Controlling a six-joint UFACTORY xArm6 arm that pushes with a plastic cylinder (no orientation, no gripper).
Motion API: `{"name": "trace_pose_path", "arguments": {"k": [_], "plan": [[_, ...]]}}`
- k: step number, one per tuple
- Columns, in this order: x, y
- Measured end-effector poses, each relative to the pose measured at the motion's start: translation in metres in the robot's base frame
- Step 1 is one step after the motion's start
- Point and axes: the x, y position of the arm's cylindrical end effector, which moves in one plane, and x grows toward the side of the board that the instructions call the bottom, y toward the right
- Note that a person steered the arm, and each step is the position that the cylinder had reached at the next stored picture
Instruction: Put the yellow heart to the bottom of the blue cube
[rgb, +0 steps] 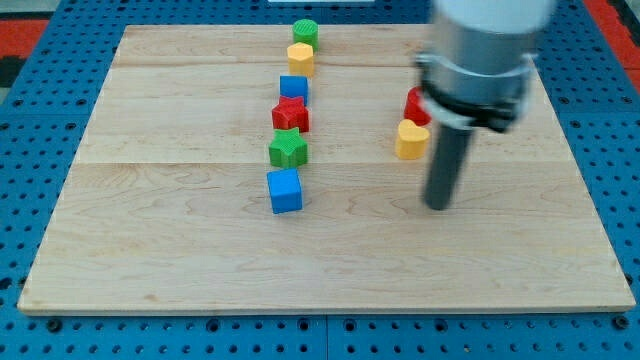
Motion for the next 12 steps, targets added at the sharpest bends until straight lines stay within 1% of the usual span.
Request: {"name": "trace_pose_path", "arguments": {"k": [1, 2, 3, 4, 5, 9, 10, 11, 12], "plan": [[-0.054, 0.047], [-0.097, 0.016], [-0.1, -0.046], [-0.066, -0.055], [-0.048, -0.055], [-0.053, -0.052], [-0.098, -0.055], [-0.068, -0.102], [-0.016, -0.108]]}}
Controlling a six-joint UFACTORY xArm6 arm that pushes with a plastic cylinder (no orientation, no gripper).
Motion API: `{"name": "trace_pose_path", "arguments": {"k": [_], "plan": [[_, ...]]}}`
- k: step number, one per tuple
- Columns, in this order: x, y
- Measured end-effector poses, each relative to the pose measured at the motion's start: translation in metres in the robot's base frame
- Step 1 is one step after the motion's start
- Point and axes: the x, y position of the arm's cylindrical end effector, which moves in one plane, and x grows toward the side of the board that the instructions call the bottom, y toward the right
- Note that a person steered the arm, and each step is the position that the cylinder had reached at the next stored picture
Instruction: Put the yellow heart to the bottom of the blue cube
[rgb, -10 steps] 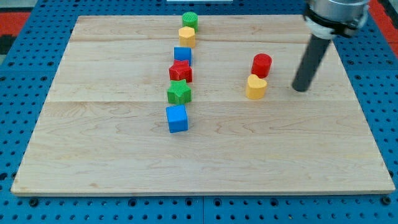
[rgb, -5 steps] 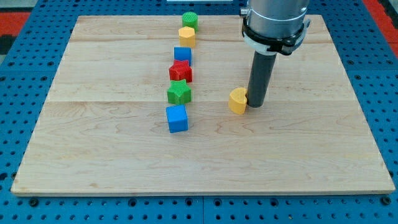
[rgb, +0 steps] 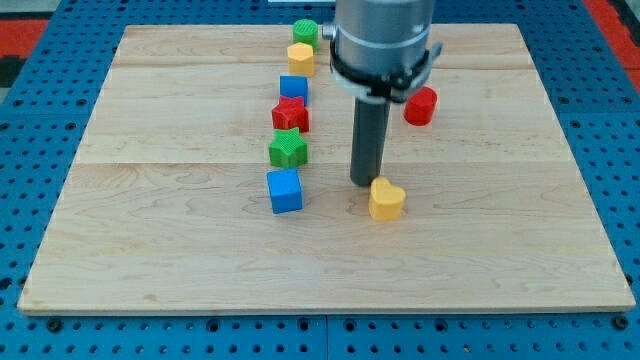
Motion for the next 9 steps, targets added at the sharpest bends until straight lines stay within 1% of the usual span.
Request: {"name": "trace_pose_path", "arguments": {"k": [1, 2, 3, 4, 5, 6, 7, 8, 9], "plan": [[-0.014, 0.038], [-0.01, 0.069], [0.039, 0.052], [0.039, 0.022], [0.029, 0.016], [0.074, -0.027], [0.083, -0.033], [0.084, -0.02], [0.079, -0.056]]}}
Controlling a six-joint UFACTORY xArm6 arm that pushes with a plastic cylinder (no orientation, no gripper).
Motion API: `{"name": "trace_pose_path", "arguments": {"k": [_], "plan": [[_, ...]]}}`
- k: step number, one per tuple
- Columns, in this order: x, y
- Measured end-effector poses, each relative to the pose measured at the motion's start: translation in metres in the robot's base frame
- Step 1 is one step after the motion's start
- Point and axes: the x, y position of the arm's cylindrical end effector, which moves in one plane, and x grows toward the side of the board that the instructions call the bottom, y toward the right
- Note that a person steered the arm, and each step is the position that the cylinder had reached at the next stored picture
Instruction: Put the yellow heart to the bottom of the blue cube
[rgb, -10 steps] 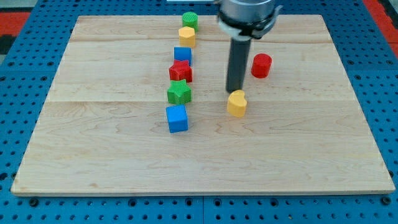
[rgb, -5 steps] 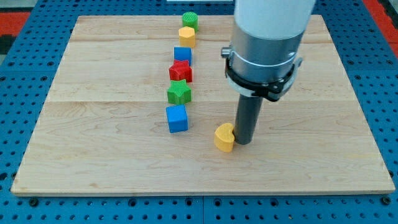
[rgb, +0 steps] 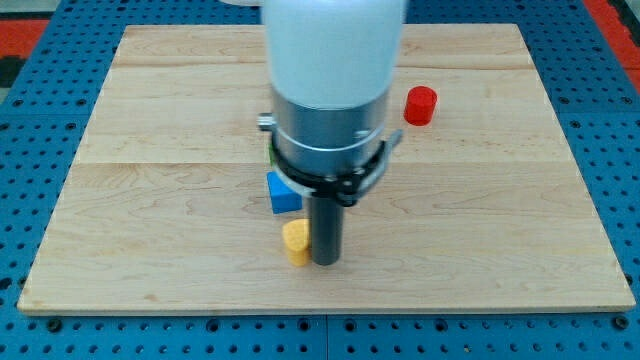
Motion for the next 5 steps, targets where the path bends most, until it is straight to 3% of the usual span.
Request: {"name": "trace_pose_path", "arguments": {"k": [1, 2, 3, 4, 5], "plan": [[-0.005, -0.02], [-0.018, 0.024], [-0.059, 0.127], [-0.129, 0.209], [-0.198, 0.227]]}}
